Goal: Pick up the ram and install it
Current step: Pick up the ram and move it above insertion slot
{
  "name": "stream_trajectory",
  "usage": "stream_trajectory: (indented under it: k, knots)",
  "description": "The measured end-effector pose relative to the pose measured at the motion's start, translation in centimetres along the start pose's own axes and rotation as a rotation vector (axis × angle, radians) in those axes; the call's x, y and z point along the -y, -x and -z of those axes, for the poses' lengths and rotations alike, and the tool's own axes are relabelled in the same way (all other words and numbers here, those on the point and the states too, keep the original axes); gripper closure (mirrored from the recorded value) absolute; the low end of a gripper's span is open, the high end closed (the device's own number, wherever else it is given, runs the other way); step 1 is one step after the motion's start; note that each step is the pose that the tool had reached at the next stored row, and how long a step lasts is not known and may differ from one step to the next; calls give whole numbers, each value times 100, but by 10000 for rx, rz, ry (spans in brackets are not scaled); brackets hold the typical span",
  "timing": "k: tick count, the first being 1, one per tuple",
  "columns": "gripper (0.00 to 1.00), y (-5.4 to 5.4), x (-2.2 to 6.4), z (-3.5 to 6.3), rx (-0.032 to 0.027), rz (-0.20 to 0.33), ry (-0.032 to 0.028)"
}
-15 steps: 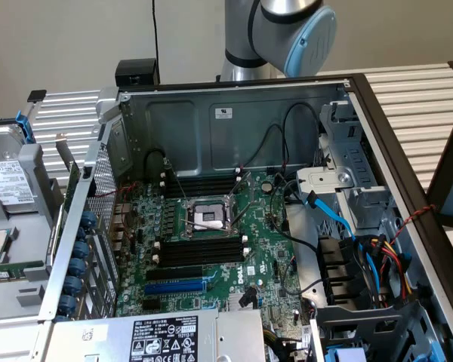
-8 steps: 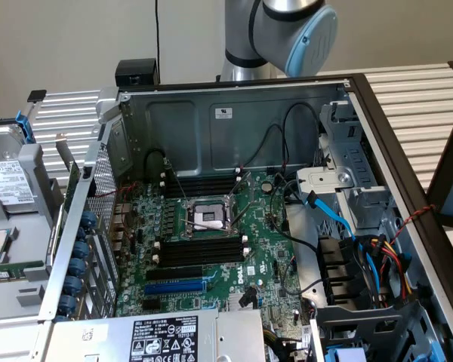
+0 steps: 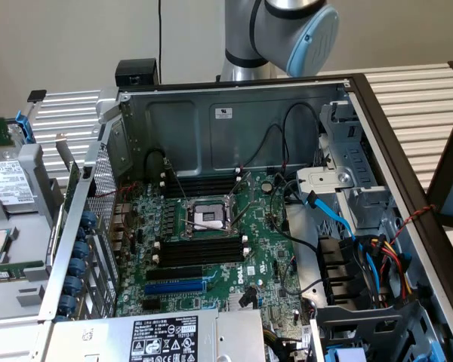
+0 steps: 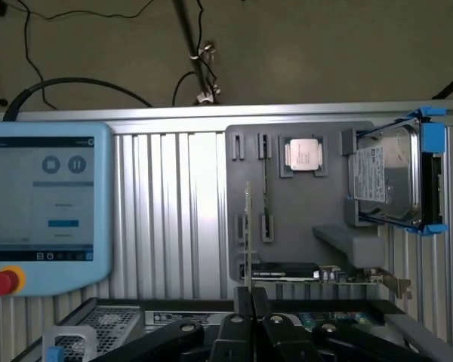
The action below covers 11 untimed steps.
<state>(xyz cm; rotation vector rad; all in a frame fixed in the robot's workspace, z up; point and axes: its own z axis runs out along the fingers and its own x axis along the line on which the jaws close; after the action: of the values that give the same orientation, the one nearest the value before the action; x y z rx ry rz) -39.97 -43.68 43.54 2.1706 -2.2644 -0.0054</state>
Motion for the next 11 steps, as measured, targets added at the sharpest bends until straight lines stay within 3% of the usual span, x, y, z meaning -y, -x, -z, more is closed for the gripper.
stream_trajectory:
  k: [11]
  knots:
    - [88, 10, 263, 2, 0, -1, 0]
